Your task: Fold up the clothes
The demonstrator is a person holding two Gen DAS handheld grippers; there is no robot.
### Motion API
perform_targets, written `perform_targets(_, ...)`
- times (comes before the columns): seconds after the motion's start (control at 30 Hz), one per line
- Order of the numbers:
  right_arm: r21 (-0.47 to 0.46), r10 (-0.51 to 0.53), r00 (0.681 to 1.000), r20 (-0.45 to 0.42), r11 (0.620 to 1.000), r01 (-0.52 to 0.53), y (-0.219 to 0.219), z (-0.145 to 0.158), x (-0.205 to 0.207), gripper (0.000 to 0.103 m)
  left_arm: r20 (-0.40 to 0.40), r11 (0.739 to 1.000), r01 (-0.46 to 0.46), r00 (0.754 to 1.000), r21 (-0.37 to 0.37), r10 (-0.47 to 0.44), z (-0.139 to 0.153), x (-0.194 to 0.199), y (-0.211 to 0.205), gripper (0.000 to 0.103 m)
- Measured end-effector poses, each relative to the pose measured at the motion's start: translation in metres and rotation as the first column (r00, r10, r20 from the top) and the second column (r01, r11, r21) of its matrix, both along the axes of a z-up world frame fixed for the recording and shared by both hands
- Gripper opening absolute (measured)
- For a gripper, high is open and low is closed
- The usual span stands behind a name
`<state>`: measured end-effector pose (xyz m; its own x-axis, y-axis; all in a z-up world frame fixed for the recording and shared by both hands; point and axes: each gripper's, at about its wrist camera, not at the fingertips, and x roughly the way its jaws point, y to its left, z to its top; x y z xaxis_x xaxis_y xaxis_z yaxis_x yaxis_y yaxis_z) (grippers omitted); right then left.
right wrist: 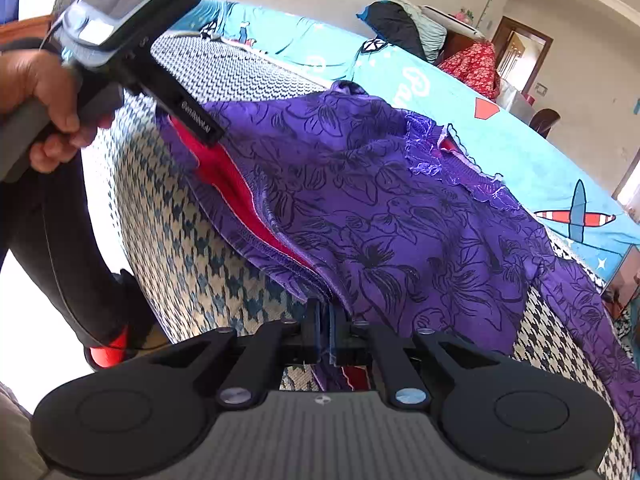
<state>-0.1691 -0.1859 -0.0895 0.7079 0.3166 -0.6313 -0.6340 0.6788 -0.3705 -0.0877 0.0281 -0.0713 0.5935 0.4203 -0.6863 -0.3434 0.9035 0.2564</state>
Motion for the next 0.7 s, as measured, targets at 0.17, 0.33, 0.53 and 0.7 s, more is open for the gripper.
perform_targets(0.17, -0.004, 0.038, 0.998, -0.055, 0.999, -0.039, -0.001, -0.005, -0.002, 0.006, -0.016, 0.997, -0.076, 0.997, -0.024, 0.076, -0.004, 0.001, 0.016, 0.102)
perform_targets(0.33, 0.006, 0.068, 0.994, -0.087, 0.998, -0.068, 0.0, -0.01, -0.008, 0.006, -0.01, 0.997, -0.067, 0.998, -0.03, 0.067, -0.004, -0.002, 0.015, 0.103)
perform_targets(0.53, 0.033, 0.08, 0.996, -0.033, 0.996, -0.079, 0.007, -0.009, -0.015, 0.006, -0.031, 0.989, -0.124, 0.992, -0.077, 0.122, -0.007, 0.0, 0.023, 0.103)
perform_targets(0.7, 0.024, 0.103, 0.995, 0.015, 0.994, -0.103, 0.024, -0.015, -0.015, 0.006, -0.04, 0.981, -0.179, 0.983, -0.069, 0.177, -0.01, 0.001, 0.029, 0.103)
